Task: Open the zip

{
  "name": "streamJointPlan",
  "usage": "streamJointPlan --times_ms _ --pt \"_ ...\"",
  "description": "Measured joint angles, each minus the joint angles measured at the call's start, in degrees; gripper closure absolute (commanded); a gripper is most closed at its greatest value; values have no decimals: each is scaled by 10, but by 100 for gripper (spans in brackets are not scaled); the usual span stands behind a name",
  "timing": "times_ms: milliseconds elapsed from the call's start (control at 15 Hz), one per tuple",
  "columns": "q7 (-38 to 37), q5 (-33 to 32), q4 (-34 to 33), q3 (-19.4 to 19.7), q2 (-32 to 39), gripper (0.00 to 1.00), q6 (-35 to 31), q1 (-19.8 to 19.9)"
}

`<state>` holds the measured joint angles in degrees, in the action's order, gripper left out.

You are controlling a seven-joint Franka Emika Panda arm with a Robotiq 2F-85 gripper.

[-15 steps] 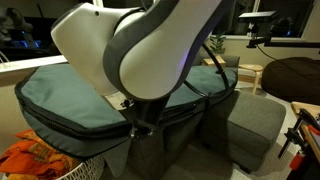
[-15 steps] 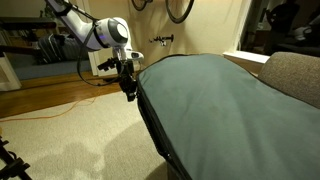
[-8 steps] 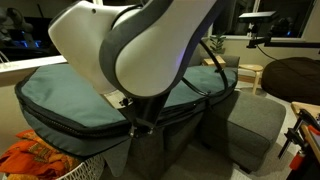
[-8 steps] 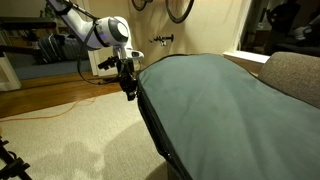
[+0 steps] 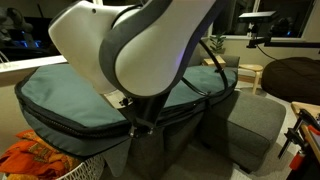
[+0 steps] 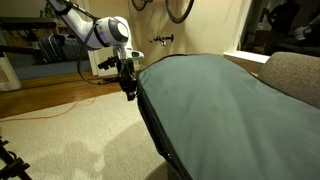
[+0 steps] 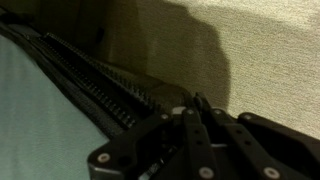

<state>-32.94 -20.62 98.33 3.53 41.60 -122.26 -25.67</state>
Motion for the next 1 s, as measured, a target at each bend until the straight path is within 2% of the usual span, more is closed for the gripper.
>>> streamJointPlan --times_ms 133,200,333,733,1000 --pt "0 0 0 0 0 95 0 0" --pt "1 0 0 0 0 69 0 0" --pt "1 1 0 -1 0 64 0 0" --pt "1 38 -18 -74 -13 25 38 -22" --pt "2 41 -14 -81 -23 2 38 -21"
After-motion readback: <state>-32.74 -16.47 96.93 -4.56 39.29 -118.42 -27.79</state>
